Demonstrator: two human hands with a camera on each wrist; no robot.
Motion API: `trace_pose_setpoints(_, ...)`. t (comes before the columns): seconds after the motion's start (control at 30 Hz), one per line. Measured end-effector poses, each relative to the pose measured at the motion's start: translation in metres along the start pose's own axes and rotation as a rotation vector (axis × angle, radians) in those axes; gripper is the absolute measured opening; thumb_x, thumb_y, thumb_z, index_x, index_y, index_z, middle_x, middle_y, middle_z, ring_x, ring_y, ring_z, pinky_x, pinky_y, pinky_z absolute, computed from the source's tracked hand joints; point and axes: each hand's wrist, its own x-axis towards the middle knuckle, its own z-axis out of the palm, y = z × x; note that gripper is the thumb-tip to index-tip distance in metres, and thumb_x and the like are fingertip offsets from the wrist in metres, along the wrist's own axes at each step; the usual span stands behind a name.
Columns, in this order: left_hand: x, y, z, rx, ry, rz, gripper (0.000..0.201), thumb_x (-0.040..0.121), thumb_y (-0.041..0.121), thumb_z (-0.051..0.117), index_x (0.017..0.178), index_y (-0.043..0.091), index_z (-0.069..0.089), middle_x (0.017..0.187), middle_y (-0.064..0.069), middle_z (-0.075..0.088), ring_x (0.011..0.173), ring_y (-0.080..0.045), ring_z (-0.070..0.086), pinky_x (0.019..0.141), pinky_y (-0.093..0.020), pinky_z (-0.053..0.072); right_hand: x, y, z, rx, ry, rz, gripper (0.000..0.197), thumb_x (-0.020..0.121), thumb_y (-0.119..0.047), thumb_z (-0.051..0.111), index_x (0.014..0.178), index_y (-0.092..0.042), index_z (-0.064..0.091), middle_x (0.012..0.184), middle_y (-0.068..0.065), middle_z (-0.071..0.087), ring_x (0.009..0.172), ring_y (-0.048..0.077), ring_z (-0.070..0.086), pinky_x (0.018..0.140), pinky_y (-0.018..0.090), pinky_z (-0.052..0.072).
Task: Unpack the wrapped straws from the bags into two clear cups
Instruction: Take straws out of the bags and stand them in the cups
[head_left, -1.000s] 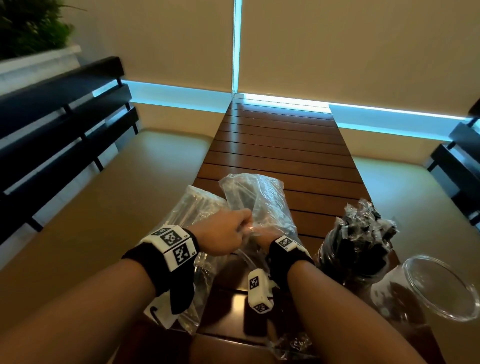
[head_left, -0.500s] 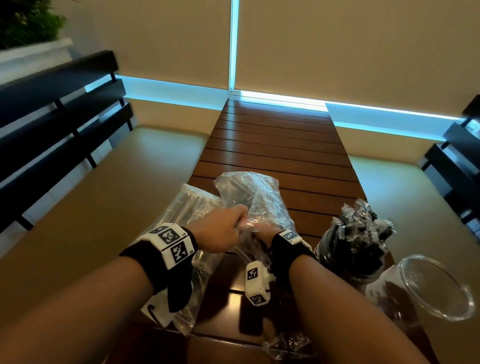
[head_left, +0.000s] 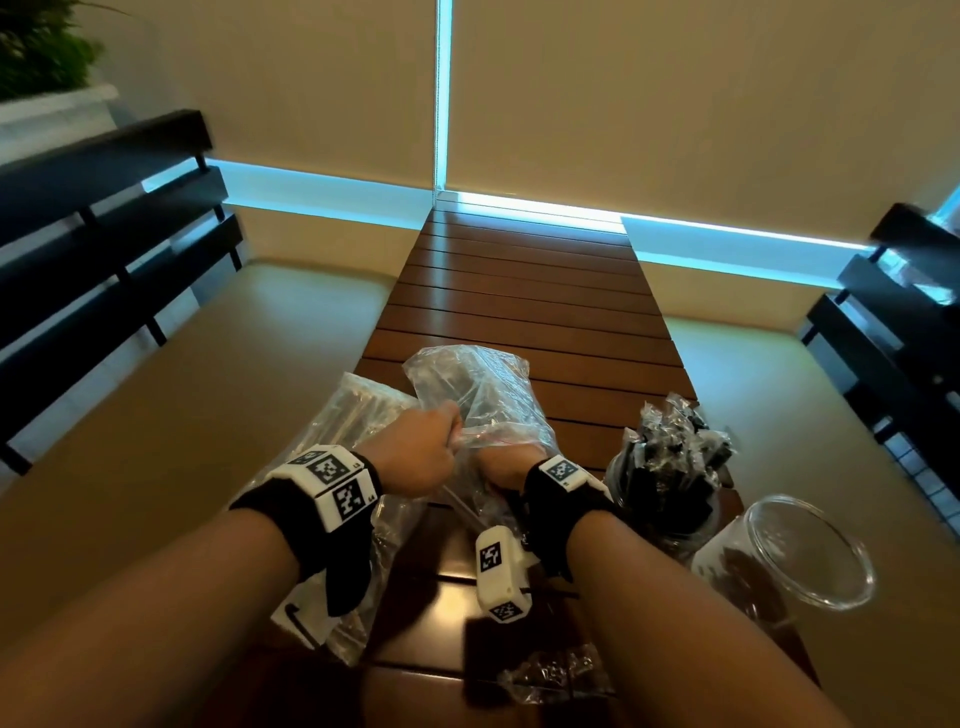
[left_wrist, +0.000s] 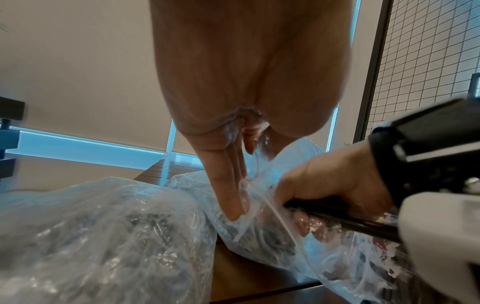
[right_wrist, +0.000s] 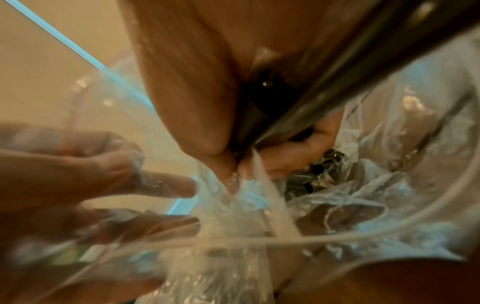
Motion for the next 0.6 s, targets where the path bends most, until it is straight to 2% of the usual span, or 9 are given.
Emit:
trace_pose_setpoints(0.07, 0.001, 0.001, 0.001, 0.011, 0.025, -0.027, 0.018, 0.089, 0.007, 0.049, 0.085, 0.022, 0.041, 0.084, -0.004, 0.055, 0.072, -0.017, 0.05, 0.061, -0.028, 0.039, -0.005, 0.001, 0.001, -0.073, 0.013, -0.047, 0.01, 0.092, -0.019, 0.052, 0.096, -0.017, 0.061, 0.082, 0.004, 0.063, 0.063, 0.014, 0.057, 0.051, 0.025, 0.046)
trace_pose_setpoints(0.13, 0.002, 0.003, 0.002, 0.022, 0.046, -0.047, 0.014, 0.088, 0.008, 0.05, 0.095, 0.018, 0.044, 0.086, -0.006, 0.057, 0.074, -0.02, 0.052, 0.062, -0.029, 0.04, -0.011, 0.005, -0.001, -0.131, 0.066, -0.074, 0.019, 0.089, -0.023, 0.056, 0.106, -0.016, 0.063, 0.095, 0.006, 0.064, 0.071, 0.015, 0.058, 0.056, 0.025, 0.048)
trace_pose_setpoints(0.23, 0.004, 0.009, 0.003, 0.112, 0.075, -0.076, 0.03, 0.088, 0.01, 0.051, 0.117, 0.007, 0.042, 0.097, -0.013, 0.062, 0.076, -0.024, 0.052, 0.063, -0.03, 0.04, -0.025, 0.011, -0.008, -0.11, 0.105, -0.038, 0.022, 0.083, -0.03, 0.067, 0.097, -0.013, 0.063, 0.084, 0.004, 0.066, 0.065, 0.015, 0.063, 0.052, 0.022, 0.052)
trace_pose_setpoints(0.27, 0.004, 0.011, 0.003, 0.151, 0.091, -0.092, 0.035, 0.089, 0.01, 0.051, 0.122, 0.005, 0.041, 0.1, -0.015, 0.063, 0.078, -0.025, 0.054, 0.064, -0.031, 0.041, -0.03, 0.012, -0.01, -0.108, 0.105, -0.026, 0.025, 0.081, -0.031, 0.07, 0.095, -0.012, 0.064, 0.08, 0.004, 0.068, 0.062, 0.015, 0.065, 0.053, 0.022, 0.055)
trace_pose_setpoints(0.33, 0.006, 0.015, 0.003, 0.205, 0.129, -0.138, 0.044, 0.089, 0.01, 0.05, 0.13, 0.001, 0.037, 0.108, -0.021, 0.063, 0.088, -0.033, 0.061, 0.067, -0.034, 0.044, -0.043, 0.015, -0.017, -0.141, 0.092, -0.013, 0.033, 0.077, -0.032, 0.074, 0.1, -0.009, 0.066, 0.086, 0.007, 0.071, 0.067, 0.02, 0.067, 0.062, 0.029, 0.059)
trace_pose_setpoints(0.4, 0.007, 0.018, 0.001, 0.224, 0.157, -0.194, 0.044, 0.089, 0.011, 0.05, 0.13, 0.0, 0.037, 0.116, -0.025, 0.061, 0.1, -0.039, 0.062, 0.073, -0.037, 0.047, -0.063, 0.017, -0.025, -0.233, 0.076, -0.025, 0.037, 0.077, -0.03, 0.074, 0.104, -0.006, 0.066, 0.091, 0.009, 0.07, 0.072, 0.022, 0.065, 0.06, 0.028, 0.055)
trace_pose_setpoints(0.5, 0.004, 0.026, 0.0, 0.184, 0.177, -0.279, 0.047, 0.09, 0.012, 0.05, 0.133, -0.001, 0.036, 0.124, -0.028, 0.056, 0.111, -0.041, 0.058, 0.086, -0.041, 0.049, -0.101, 0.024, -0.046, -0.382, 0.063, -0.073, 0.035, 0.08, -0.03, 0.07, 0.106, -0.008, 0.064, 0.093, 0.008, 0.066, 0.08, 0.022, 0.064, 0.058, 0.024, 0.049)
trace_pose_setpoints(0.6, 0.0, 0.033, 0.0, 0.168, 0.216, -0.317, 0.043, 0.091, 0.011, 0.05, 0.131, -0.003, 0.041, 0.129, -0.027, 0.055, 0.119, -0.041, 0.054, 0.093, -0.042, 0.047, -0.139, 0.032, -0.067, -0.435, 0.051, -0.093, 0.019, 0.081, -0.027, 0.067, 0.09, -0.011, 0.061, 0.079, 0.005, 0.063, 0.068, 0.02, 0.06, 0.056, 0.024, 0.048)
